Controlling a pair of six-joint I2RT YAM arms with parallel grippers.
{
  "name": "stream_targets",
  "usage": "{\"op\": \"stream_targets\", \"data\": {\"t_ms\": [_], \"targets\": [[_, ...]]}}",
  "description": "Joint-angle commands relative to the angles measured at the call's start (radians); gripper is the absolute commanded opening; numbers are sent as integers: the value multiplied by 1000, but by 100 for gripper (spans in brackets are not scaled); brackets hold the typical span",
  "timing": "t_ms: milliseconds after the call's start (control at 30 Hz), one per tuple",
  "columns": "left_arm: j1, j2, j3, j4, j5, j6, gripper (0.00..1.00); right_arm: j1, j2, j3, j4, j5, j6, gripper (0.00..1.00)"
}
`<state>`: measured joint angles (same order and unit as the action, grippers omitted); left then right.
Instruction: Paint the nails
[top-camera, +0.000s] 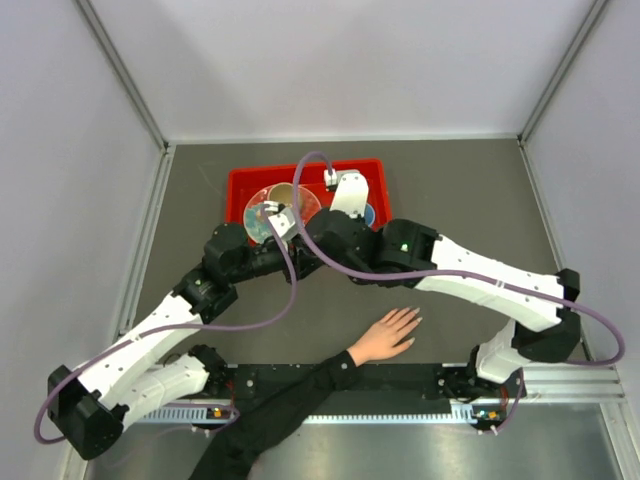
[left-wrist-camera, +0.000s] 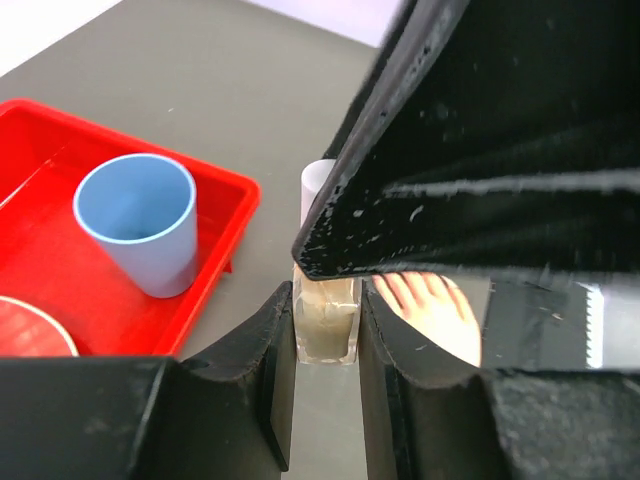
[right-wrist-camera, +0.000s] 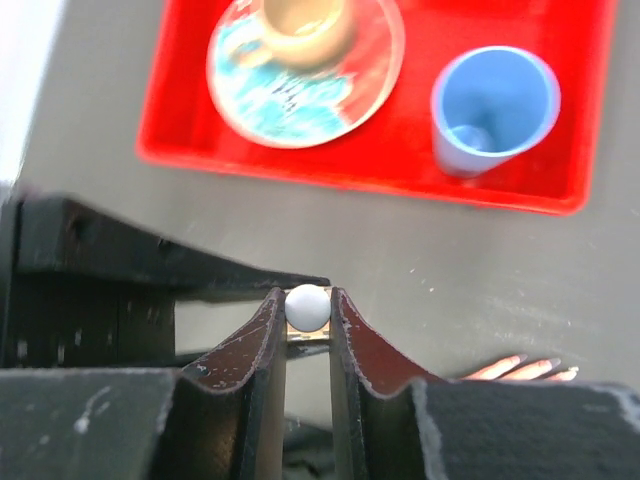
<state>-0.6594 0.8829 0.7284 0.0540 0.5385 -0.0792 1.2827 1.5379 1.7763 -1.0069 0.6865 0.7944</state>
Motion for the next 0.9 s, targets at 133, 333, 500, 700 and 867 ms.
{"op": "stream_targets", "data": {"t_ms": [133, 333, 500, 700, 867], "targets": [[1, 13, -21, 308, -115, -7, 0, 78, 18, 22, 25, 48, 191, 11], [0, -5, 18, 149, -37, -25, 0, 61, -133, -47, 123, -123, -75, 53], [0, 1, 42, 121, 47, -22, 0, 55, -271, -86, 133, -151, -225, 90], [0, 62, 85, 121, 306, -65, 0, -20, -364, -107, 85, -523, -491, 87], [0, 175, 111, 259, 663, -234, 0, -89, -387, -94, 74, -781, -653, 58]]}}
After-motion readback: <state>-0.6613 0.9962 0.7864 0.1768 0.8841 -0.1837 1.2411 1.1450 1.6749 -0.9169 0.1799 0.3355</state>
